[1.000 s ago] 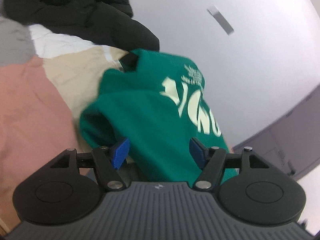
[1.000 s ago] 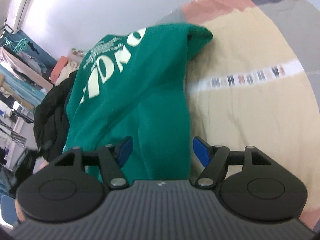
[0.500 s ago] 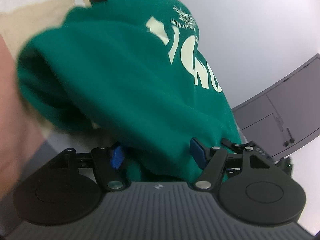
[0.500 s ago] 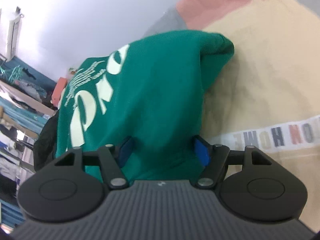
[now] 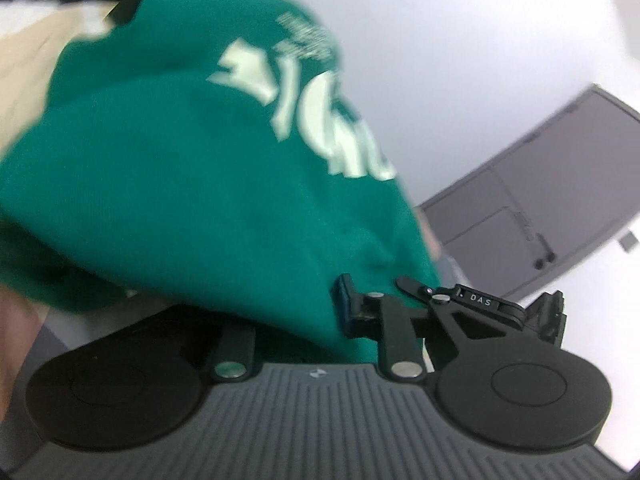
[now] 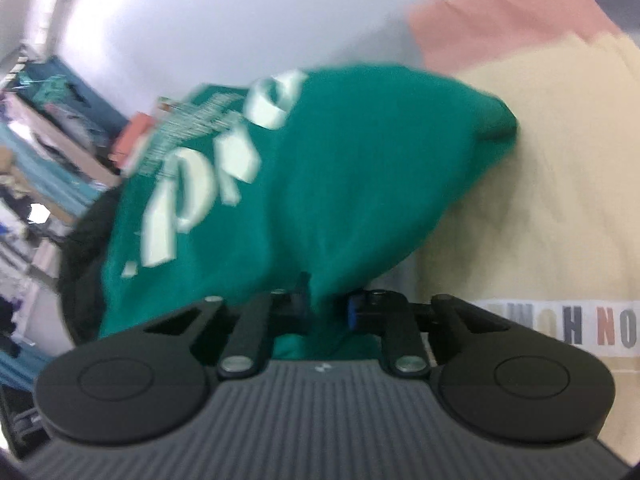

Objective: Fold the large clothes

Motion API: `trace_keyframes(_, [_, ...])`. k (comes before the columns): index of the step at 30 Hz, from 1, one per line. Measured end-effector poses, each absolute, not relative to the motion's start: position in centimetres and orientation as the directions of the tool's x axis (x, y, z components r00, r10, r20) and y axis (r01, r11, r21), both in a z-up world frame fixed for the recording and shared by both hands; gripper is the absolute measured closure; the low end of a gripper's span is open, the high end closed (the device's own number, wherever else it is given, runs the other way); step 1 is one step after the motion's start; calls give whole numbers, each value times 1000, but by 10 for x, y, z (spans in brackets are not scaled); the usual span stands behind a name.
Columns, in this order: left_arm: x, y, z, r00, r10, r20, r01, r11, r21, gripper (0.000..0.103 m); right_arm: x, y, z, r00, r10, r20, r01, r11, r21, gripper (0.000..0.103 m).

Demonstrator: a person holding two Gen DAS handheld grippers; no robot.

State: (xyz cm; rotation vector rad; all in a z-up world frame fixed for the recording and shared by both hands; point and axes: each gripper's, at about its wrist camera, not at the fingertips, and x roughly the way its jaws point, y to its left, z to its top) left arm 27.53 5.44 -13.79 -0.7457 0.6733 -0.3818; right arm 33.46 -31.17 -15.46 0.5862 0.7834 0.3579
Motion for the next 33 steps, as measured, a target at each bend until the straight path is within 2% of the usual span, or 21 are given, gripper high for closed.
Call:
trace_keyframes(5, [241, 64, -98, 769, -598, -226, 282, 634, -720, 90, 292, -312, -110, 712, 626, -318, -279, 668, 690, 89])
trace_keyframes(10, [209, 101, -84, 809, -587, -19, 356, 516, -779, 91, 240, -319, -79, 715, 691, -103, -440, 560, 702, 89])
trace_keyframes(12, [201, 118, -85, 842, -540, 18, 325, 479, -815, 91, 223, -325, -69, 714, 699, -39, -482, 531, 697, 89])
trace_keyframes(14, [197, 128, -91, 863, -506, 17, 286, 459, -841, 91, 209, -330, -63, 717, 697, -10, -495, 519, 697, 89])
trace_keyframes(17, [200, 128, -100, 867, -495, -57, 217, 478, -851, 91, 206, -329, -69, 716, 696, -51, -463, 528, 712, 89])
trace_keyframes(21, [208, 120, -114, 860, -479, -174, 118, 519, -846, 90, 213, -322, -90, 734, 657, -174, -347, 583, 735, 87])
trace_keyframes(23, [214, 116, -121, 850, -475, -229, 64, 525, -849, 81, 216, -321, -98, 730, 646, -221, -296, 591, 750, 87])
trace_keyframes(24, [222, 112, -124, 846, -475, -242, 51, 523, -851, 66, 217, -321, -101, 726, 643, -243, -276, 597, 753, 86])
trace_keyframes(25, [223, 112, -125, 844, -474, -253, 38, 523, -852, 45, 220, -321, -103, 724, 638, -263, -257, 603, 755, 85])
trace_keyframes(27, [228, 115, -127, 847, -460, -268, 14, 522, -853, 37, 217, -319, -105, 726, 626, -285, -230, 612, 757, 72])
trace_keyframes(29, [235, 116, -131, 839, -464, -285, -7, 514, -857, 37, 217, -318, -110, 727, 614, -307, -202, 619, 759, 38])
trace_keyframes(30, [239, 116, -134, 832, -468, -299, -24, 509, -860, 37, 216, -315, -114, 725, 610, -319, -188, 622, 760, 36])
trace_keyframes(33, [245, 104, -147, 797, -484, -361, -70, 520, -851, 37, 221, -312, -127, 706, 602, -374, -128, 628, 768, 36])
